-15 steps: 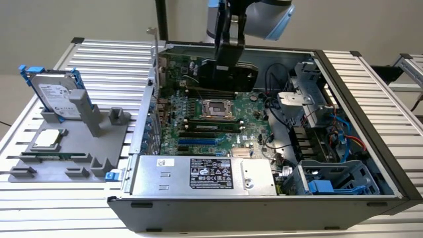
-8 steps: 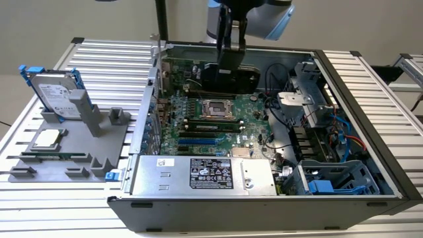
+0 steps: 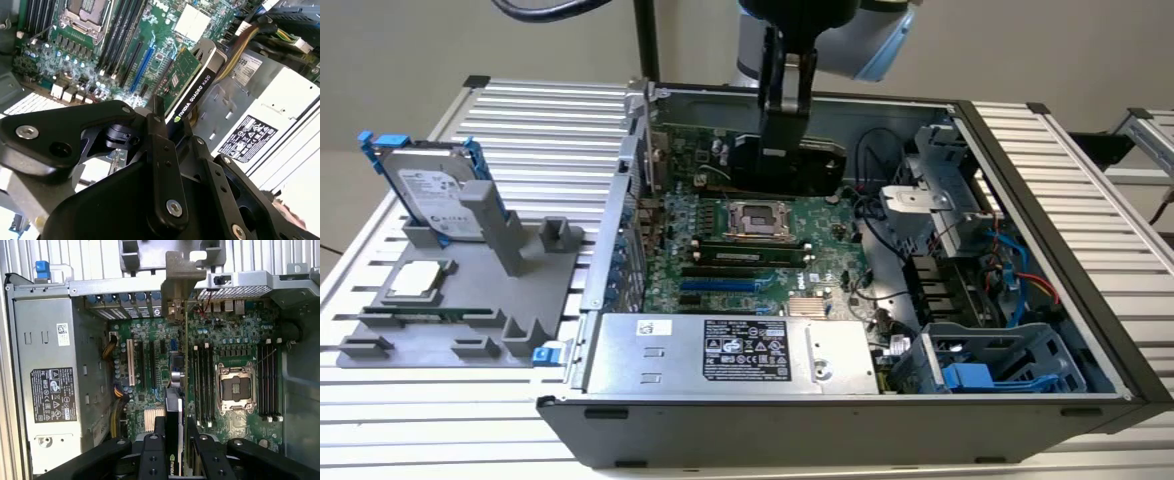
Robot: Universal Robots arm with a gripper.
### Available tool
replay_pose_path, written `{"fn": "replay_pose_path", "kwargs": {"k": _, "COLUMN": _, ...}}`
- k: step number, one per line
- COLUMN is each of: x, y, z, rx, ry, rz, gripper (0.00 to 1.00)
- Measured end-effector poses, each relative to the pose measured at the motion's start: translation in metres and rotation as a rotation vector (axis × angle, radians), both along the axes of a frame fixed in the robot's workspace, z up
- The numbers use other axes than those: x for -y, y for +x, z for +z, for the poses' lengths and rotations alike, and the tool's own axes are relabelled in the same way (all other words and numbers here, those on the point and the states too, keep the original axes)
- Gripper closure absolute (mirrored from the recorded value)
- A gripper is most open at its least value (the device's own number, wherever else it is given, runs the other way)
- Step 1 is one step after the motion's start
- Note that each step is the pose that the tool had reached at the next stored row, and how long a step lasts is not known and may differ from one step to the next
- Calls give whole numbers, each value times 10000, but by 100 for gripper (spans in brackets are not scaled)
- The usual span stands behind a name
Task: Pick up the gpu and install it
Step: 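Insert the gpu into the slot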
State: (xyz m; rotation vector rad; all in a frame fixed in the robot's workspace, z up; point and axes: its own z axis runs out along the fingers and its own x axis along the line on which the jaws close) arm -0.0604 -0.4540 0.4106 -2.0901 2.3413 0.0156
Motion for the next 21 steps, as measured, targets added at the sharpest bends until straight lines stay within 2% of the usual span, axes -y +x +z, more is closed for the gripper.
{"fn": "replay_pose_path", "kwargs": {"k": 4, "x": -23, "y": -1, "z": -26, "rx": 18, "ry": 2, "rz": -308, "gripper": 100}}
{"fn": "replay_pose_path", "kwargs": {"k": 11, "x": -200, "y": 0, "z": -52, "rx": 21, "ry": 0, "rz": -335, "gripper": 100}}
{"fn": "replay_pose_path", "kwargs": {"k": 13, "x": -234, "y": 0, "z": -62, "rx": 23, "ry": 1, "rz": -327, "gripper": 100}}
{"fn": "replay_pose_path", "kwargs": {"k": 15, "x": -254, "y": 2, "z": -76, "rx": 29, "ry": 1, "rz": -291, "gripper": 100}}
{"fn": "replay_pose_path", "kwargs": {"k": 21, "x": -257, "y": 20, "z": -122, "rx": 31, "ry": 1, "rz": 270, "gripper": 100}}
